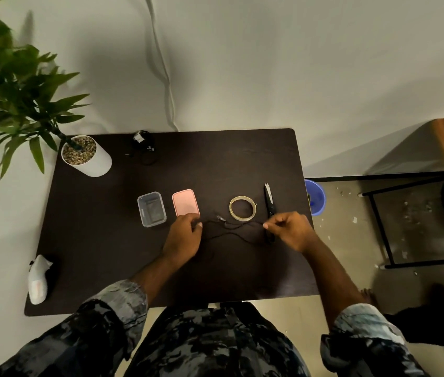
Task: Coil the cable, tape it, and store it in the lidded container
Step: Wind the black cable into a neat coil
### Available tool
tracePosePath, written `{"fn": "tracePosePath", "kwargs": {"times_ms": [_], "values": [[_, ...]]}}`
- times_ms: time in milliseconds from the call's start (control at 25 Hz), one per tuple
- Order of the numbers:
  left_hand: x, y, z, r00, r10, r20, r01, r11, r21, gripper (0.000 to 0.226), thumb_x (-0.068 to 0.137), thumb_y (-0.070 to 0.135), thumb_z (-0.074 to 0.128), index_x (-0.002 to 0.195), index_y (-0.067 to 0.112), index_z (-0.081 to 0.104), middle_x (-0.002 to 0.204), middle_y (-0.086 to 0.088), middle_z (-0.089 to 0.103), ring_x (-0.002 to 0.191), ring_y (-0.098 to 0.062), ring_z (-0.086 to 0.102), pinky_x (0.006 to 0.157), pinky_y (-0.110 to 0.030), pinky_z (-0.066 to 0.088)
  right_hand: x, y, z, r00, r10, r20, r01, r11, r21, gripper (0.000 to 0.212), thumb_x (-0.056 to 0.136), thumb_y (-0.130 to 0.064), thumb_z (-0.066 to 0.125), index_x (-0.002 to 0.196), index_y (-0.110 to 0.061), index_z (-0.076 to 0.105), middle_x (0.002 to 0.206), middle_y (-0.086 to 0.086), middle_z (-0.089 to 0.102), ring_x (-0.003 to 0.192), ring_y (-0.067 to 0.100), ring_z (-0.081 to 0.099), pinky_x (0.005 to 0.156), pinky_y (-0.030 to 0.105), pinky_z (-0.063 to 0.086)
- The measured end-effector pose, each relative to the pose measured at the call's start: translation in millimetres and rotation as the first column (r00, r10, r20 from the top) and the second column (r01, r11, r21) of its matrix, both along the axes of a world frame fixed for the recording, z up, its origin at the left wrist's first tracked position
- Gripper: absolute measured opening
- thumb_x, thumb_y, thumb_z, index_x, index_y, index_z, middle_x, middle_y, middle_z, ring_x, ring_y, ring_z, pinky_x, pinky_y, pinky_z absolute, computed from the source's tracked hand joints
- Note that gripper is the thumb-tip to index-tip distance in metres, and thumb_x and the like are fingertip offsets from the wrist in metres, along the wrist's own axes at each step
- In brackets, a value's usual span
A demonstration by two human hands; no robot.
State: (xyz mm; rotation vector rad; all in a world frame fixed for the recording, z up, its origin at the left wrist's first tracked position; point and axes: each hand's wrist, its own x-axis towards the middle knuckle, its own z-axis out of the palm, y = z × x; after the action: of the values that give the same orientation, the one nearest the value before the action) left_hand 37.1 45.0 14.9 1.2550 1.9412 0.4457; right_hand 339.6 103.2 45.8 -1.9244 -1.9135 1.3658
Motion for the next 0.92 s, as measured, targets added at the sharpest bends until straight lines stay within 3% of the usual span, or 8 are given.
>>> {"fn": "tracePosePath", "kwargs": {"times_ms": [120, 280, 440, 520, 600, 760, 840, 920], "values": [[16.7, -3.2, 17.5, 0.966, -0.258, -0.010, 0.256, 0.954, 0.158, 0.036, 0.102, 0.024, 0.057, 0.138, 0.021, 0.060, 0.139, 0.000, 0.062, 0.129, -0.016, 0.054, 0.112, -0.035, 0.043, -17.9, 4.9, 15.5, 0.980, 0.200, 0.016, -0.200, 0.980, -0.019, 0.007, 0.090, -0.029, 0.081, 0.093, -0.024, 0.083, 0.086, -0.010, 0.078, 0.082, 0.004, 0.072, 0.081, 0.028, 0.060], [45.6, 6.0, 44.0, 0.880, -0.443, 0.170, 0.417, 0.893, 0.168, 0.038, 0.105, 0.040, 0.048, 0.135, 0.023, 0.065, 0.128, 0.003, 0.071, 0.115, -0.006, 0.064, 0.099, -0.030, 0.049, -42.7, 12.2, 39.5, 0.963, 0.205, -0.173, -0.184, 0.975, 0.128, 0.004, 0.091, -0.025, 0.080, 0.091, -0.022, 0.082, 0.083, -0.011, 0.077, 0.081, 0.003, 0.072, 0.075, 0.018, 0.057], [61.9, 16.6, 67.8, 0.957, -0.184, 0.222, 0.118, 0.952, 0.281, 0.024, 0.101, 0.035, 0.061, 0.100, 0.022, 0.082, 0.085, 0.005, 0.070, 0.082, -0.008, 0.064, 0.073, -0.033, 0.050, -68.5, 13.1, 49.3, 0.817, -0.202, -0.540, 0.209, 0.977, -0.049, 0.028, 0.105, -0.029, 0.060, 0.093, -0.006, 0.070, 0.082, 0.001, 0.076, 0.079, 0.013, 0.073, 0.082, 0.037, 0.062], [68.1, 25.3, 85.1, 0.859, 0.065, 0.508, -0.168, 0.973, 0.159, 0.020, 0.100, 0.027, 0.065, 0.101, 0.016, 0.082, 0.083, 0.007, 0.076, 0.082, -0.008, 0.073, 0.071, -0.025, 0.055, -79.9, 6.5, 50.9, 0.670, -0.390, -0.631, 0.217, 0.917, -0.336, 0.037, 0.110, -0.037, 0.046, 0.101, -0.009, 0.068, 0.087, 0.008, 0.077, 0.084, 0.023, 0.076, 0.091, 0.048, 0.060], [65.1, 34.6, 93.9, 0.744, 0.294, 0.600, -0.368, 0.930, 0.001, 0.019, 0.098, 0.027, 0.068, 0.100, 0.015, 0.083, 0.083, 0.007, 0.080, 0.082, -0.005, 0.074, 0.069, -0.017, 0.055, -87.2, -1.4, 52.1, 0.667, -0.376, -0.643, 0.079, 0.894, -0.441, 0.041, 0.111, -0.039, 0.042, 0.109, -0.006, 0.066, 0.087, 0.016, 0.075, 0.078, 0.030, 0.075, 0.090, 0.052, 0.059], [42.2, 35.8, 76.2, 0.867, 0.466, 0.177, -0.455, 0.885, -0.104, 0.045, 0.092, 0.037, 0.073, 0.127, 0.010, 0.067, 0.117, -0.005, 0.070, 0.098, -0.014, 0.064, 0.084, -0.030, 0.051, -93.8, 1.8, 54.7, 0.909, -0.001, -0.416, -0.044, 0.994, -0.100, 0.016, 0.104, -0.019, 0.061, 0.104, -0.006, 0.069, 0.083, 0.003, 0.066, 0.073, 0.016, 0.062, 0.068, 0.035, 0.059], [40.6, 26.1, 67.7, 0.961, 0.270, 0.055, -0.272, 0.961, 0.048, 0.055, 0.095, 0.040, 0.068, 0.141, 0.014, 0.054, 0.139, -0.010, 0.056, 0.125, -0.025, 0.056, 0.106, -0.042, 0.049, -96.5, 8.1, 59.7, 0.942, 0.108, -0.319, -0.109, 0.994, 0.014, 0.007, 0.100, -0.020, 0.067, 0.098, -0.018, 0.073, 0.083, -0.008, 0.071, 0.075, 0.005, 0.064, 0.069, 0.028, 0.053], [41.9, 20.7, 65.5, 0.988, 0.013, 0.152, -0.048, 0.972, 0.229, 0.037, 0.104, 0.044, 0.049, 0.125, 0.018, 0.065, 0.120, -0.005, 0.070, 0.112, -0.020, 0.065, 0.101, -0.048, 0.053, -98.0, 13.8, 64.3, 0.938, 0.160, -0.308, -0.143, 0.987, 0.079, 0.007, 0.098, -0.024, 0.070, 0.093, -0.024, 0.075, 0.081, -0.009, 0.074, 0.072, 0.003, 0.067, 0.071, 0.030, 0.055]]}}
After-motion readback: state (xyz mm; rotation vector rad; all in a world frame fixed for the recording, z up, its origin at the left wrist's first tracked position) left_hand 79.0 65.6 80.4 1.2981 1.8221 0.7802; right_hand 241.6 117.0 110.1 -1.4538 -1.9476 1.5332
